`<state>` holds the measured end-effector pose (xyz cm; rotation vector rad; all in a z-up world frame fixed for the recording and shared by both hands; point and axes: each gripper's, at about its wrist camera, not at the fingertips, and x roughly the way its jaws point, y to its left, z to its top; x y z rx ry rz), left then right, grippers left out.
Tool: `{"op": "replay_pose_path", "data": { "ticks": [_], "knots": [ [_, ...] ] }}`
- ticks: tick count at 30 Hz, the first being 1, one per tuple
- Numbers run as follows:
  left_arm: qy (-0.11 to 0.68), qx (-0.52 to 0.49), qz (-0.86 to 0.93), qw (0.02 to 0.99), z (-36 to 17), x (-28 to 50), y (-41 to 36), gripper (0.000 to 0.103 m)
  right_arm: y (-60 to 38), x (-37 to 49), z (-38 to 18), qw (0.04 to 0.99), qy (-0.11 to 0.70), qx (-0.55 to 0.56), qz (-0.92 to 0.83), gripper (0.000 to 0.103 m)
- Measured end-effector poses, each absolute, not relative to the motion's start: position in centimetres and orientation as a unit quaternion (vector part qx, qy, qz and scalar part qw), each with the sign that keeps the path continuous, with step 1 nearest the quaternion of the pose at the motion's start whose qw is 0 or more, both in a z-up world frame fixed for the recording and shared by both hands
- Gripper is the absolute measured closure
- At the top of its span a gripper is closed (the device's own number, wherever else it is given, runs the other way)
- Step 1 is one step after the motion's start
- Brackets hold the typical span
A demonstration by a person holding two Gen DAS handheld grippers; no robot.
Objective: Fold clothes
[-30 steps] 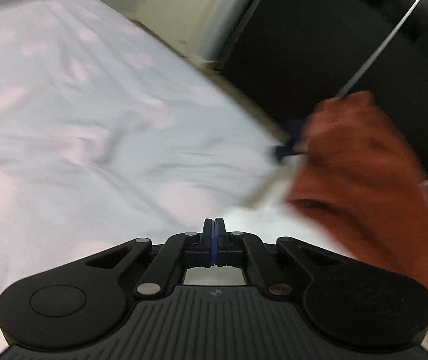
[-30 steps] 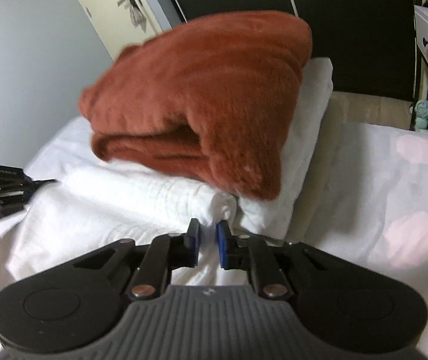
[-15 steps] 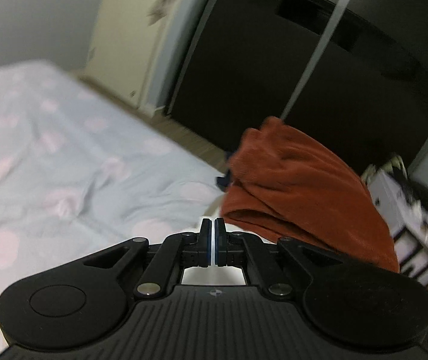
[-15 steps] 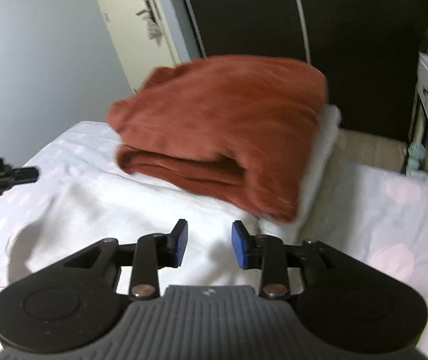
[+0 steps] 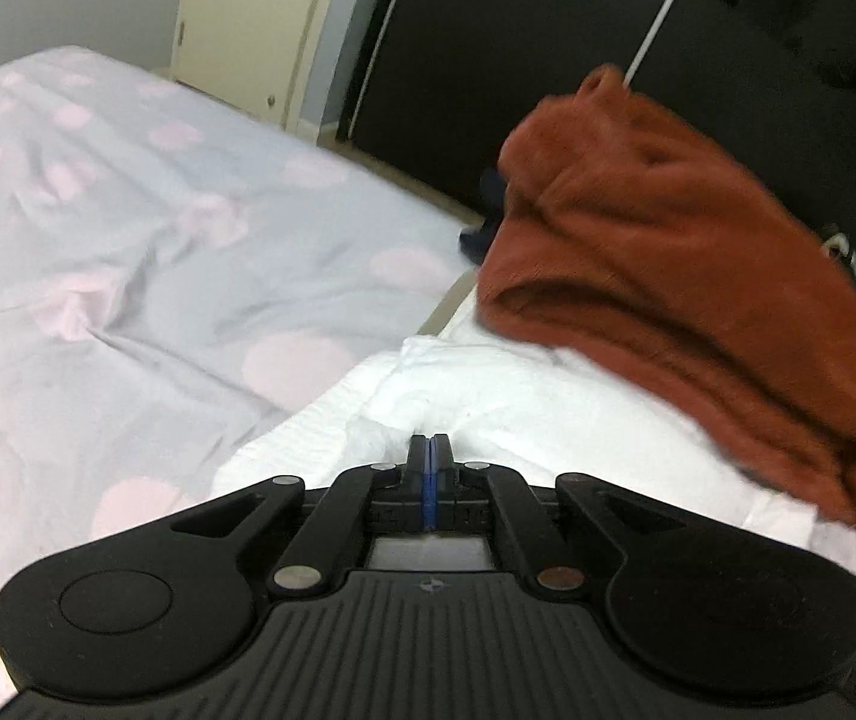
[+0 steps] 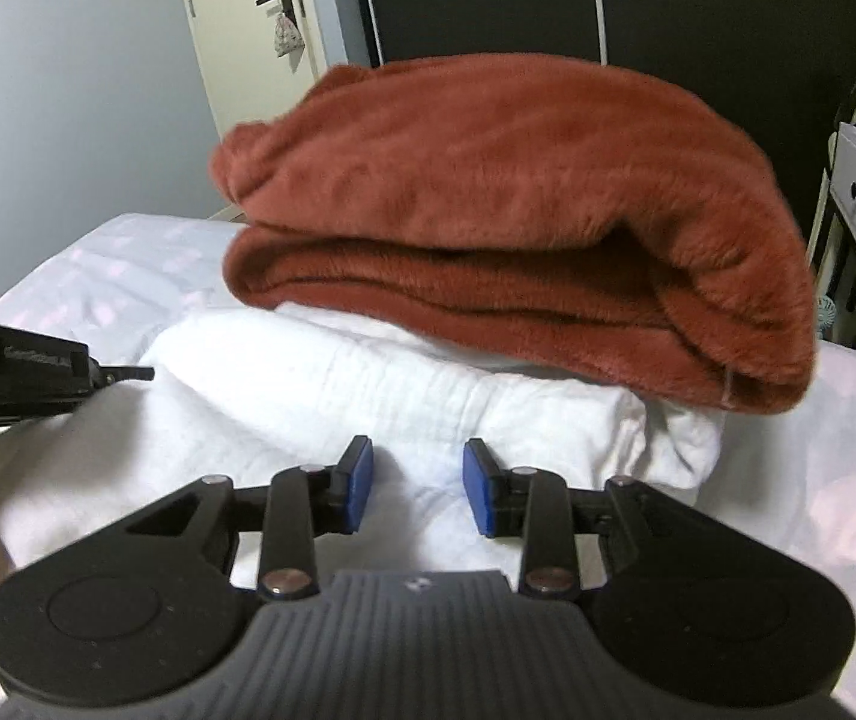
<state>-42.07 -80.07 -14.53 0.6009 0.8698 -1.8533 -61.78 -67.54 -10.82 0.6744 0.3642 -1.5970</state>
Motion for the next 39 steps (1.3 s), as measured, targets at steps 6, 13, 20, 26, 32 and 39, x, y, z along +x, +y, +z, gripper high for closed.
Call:
{"op": "replay_pose_path", "data": {
  "ticks": [6,13,20,26,32,39],
  "knots": [
    [0.324,0.274,-0.755,0.500,-16.2,-43.2,-79.8,0.103,-68.0,-61.7,-12.4,0.644,0.166,0.282,-0.691,0.067],
    [0.335,0.227,-0.770,0.493,-12.9,-41.3,-78.3,0.103,-67.4,-62.6,-9.2,0.654,0.162,0.299,-0.676,0.064],
    [0.290,0.214,-0.786,0.503,-8.2,-37.8,-71.9,0.099,-61.9,-60.1,-4.7,0.699,0.152,0.257,-0.650,0.042],
    [0.317,0.249,-0.765,0.503,-10.9,-36.3,-69.8,0.099,-58.5,-58.4,-7.2,0.704,0.214,0.250,-0.629,0.042],
    [0.352,0.274,-0.742,0.500,-14.2,-37.1,-70.4,0.099,-57.2,-58.5,-10.5,0.694,0.256,0.281,-0.612,0.039],
    [0.336,0.240,-0.744,0.526,-10.3,-36.1,-67.9,0.099,-56.5,-59.4,-8.0,0.694,0.229,0.296,-0.615,0.031]
  ]
}}
